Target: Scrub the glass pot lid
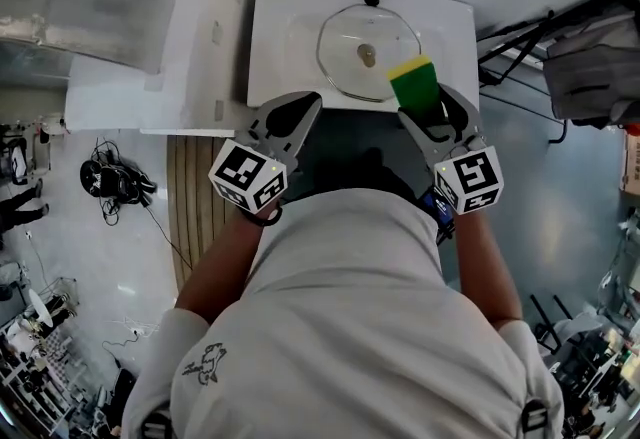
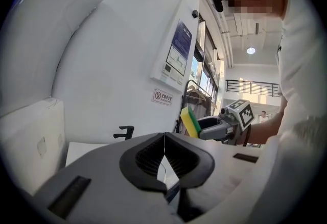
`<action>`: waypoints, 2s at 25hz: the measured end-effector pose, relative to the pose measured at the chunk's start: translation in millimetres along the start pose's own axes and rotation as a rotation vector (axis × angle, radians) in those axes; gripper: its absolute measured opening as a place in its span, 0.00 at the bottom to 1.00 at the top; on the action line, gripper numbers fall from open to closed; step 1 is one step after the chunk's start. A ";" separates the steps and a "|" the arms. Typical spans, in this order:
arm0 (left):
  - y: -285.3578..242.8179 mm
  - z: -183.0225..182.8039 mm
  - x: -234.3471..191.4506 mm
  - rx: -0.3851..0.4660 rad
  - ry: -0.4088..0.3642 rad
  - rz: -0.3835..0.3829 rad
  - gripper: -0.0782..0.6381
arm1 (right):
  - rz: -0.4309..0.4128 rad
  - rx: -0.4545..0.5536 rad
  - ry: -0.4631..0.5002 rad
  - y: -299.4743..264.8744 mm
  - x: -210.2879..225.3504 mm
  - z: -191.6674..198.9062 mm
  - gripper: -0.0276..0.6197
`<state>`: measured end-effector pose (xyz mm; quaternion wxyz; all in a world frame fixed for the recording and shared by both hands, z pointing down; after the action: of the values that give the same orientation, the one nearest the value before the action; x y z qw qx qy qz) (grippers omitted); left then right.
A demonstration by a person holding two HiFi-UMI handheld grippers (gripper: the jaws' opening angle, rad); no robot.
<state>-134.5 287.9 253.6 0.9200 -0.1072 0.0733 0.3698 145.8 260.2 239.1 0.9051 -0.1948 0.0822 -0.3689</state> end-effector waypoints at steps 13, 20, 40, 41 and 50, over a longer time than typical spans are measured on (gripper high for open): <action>-0.8 -0.9 74.5 0.005 -0.032 0.010 0.11 | -0.005 0.031 0.025 78.5 1.7 21.9 0.51; -10.4 1.6 149.9 0.005 -0.043 -0.014 0.11 | -0.081 0.061 0.051 140.1 12.9 44.2 0.51; 8.2 42.0 366.4 0.022 -0.067 -0.136 0.11 | -0.151 0.142 0.013 329.5 26.0 136.8 0.51; 11.3 41.2 372.9 0.028 -0.072 -0.140 0.11 | -0.154 0.146 0.016 335.2 22.8 136.9 0.51; 32.3 50.0 404.0 0.046 -0.069 -0.163 0.11 | -0.198 0.170 0.026 350.9 -3.2 143.8 0.50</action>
<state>135.0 591.7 210.8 0.9513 -0.0786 0.0409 0.2953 408.7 533.2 225.0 0.8763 -0.1196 0.0429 -0.4646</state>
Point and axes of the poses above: the fingertips, and each gripper's own axes: y backward along the fingers, x to its right, z out of its underside, the point moved 10 cm from there along y, backward along the fingers, and after that the axes turned 5 degrees about -y, right-handed, at the moved point
